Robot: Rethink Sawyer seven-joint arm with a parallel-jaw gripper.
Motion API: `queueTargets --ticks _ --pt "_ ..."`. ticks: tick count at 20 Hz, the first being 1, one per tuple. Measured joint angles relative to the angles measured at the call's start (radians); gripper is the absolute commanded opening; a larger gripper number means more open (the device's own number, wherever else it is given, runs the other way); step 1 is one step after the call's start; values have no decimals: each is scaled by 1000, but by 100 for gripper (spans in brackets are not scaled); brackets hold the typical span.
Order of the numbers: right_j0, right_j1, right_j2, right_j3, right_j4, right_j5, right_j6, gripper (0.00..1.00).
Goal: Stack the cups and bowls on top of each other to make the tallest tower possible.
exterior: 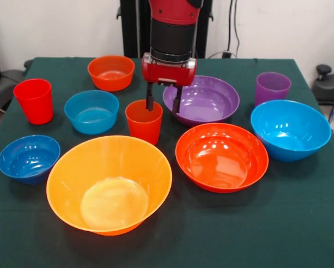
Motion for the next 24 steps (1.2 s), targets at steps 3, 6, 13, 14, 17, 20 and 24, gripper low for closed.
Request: queueTargets --ticks 3,6,13,14,17,20,24 --pt "0 7 0 6 0 -22 0 100" --pt "0 13 0 10 0 -43 0 100" --pt "0 22 -1 22 0 -93 0 100" --pt "0 25 -2 24 0 -105 0 100" --pt "3 38 -13 27 0 -152 0 100" --pt "7 49 -24 32 0 -188 0 100" --pt "16 64 -47 44 0 -240 0 100"
